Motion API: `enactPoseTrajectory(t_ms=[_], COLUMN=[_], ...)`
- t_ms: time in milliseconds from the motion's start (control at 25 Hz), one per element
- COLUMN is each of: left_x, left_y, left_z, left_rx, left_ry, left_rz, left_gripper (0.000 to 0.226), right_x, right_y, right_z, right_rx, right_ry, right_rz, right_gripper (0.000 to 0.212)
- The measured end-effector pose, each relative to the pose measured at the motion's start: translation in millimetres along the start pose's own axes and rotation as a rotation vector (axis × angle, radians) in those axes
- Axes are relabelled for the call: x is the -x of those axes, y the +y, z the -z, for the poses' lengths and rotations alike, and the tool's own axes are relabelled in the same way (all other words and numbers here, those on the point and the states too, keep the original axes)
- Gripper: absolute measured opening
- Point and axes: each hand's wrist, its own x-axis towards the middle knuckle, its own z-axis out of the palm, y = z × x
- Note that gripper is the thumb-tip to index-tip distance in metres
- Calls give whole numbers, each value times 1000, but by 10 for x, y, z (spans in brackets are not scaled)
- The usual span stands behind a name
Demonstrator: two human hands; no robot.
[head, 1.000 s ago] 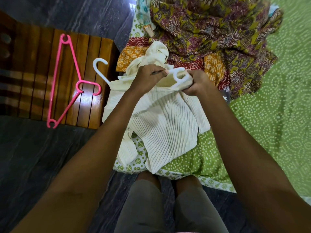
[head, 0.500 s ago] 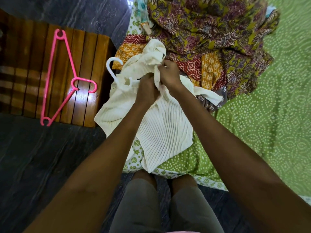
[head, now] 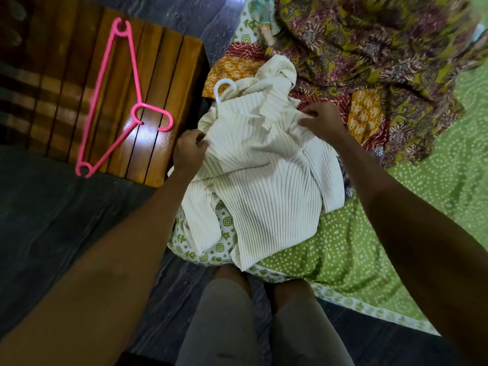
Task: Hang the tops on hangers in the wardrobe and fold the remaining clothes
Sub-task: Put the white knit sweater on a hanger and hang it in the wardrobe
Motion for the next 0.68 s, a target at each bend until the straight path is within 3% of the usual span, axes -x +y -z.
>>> enactPoseTrajectory(t_ms=[160,280,400,520,600,680], left_x=[-28,-4,-58,-197,-236,-198], left_y=[-70,-342,-403,-111,49,107], left_z=[109,183,226,235,168,77], left_rx=[80,131,61,103,121,155], left_ry=[108,104,-111,-146,-131,-121], left_rz=[-133,69,245,232,213,232], left_gripper=[17,20,24,17,21,18], right_x=[39,1,-44,-94,-189,-280], right_y=[79,197,132,-273,-598,-837], right_z=[-26,29,17,-149,-364,-595], right_rx=[-107,-151,66,201,188,249], right_ry=[137,262,237,355,192,-65], right_rz=[65,-14,-109,190,410,436], right_gripper=[24,24,24,24,26,28])
